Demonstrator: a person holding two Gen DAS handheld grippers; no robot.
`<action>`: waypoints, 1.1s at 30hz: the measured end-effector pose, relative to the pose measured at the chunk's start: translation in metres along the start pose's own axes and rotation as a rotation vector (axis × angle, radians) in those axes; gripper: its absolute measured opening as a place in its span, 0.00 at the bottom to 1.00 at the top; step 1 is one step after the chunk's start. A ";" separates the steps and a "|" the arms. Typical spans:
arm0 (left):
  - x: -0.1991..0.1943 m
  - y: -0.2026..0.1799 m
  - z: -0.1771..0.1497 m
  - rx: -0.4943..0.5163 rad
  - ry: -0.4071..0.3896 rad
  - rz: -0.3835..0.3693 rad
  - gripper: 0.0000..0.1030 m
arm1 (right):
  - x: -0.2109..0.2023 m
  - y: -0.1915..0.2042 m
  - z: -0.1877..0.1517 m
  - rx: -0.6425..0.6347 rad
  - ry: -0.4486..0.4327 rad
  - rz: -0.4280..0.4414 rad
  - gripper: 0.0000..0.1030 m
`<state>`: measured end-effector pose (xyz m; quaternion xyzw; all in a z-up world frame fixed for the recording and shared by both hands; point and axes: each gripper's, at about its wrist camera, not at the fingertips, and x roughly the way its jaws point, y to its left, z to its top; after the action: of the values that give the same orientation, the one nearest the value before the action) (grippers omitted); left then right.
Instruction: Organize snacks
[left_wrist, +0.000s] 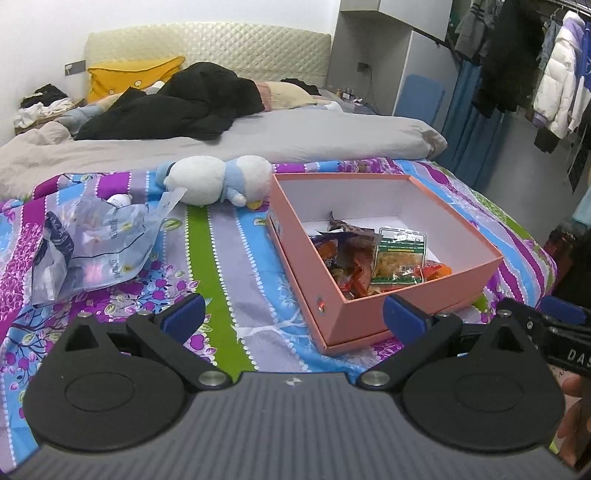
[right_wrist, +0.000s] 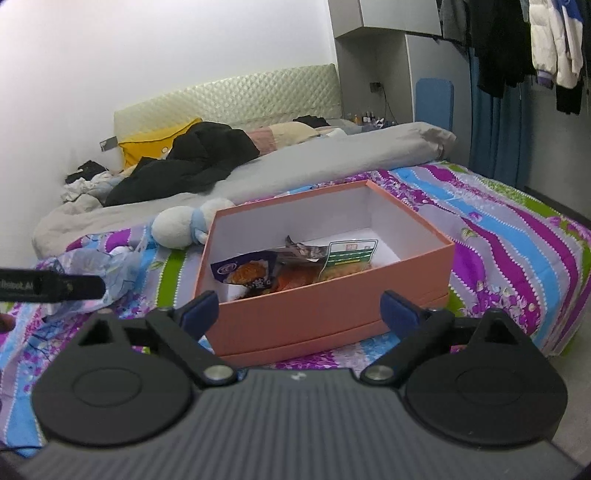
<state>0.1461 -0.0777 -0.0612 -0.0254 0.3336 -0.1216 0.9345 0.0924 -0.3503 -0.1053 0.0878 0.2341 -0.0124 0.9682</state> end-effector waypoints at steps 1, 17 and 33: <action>0.000 0.001 0.000 -0.001 -0.003 0.003 1.00 | 0.001 0.000 0.001 0.002 -0.004 -0.004 0.93; -0.010 0.014 -0.006 -0.029 -0.021 0.027 1.00 | 0.004 0.008 0.003 0.007 0.014 0.002 0.93; -0.022 0.013 -0.002 -0.041 -0.024 0.024 1.00 | -0.001 0.013 0.006 -0.014 0.013 0.022 0.93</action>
<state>0.1310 -0.0600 -0.0511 -0.0421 0.3251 -0.1030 0.9391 0.0954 -0.3385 -0.0977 0.0838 0.2394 0.0006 0.9673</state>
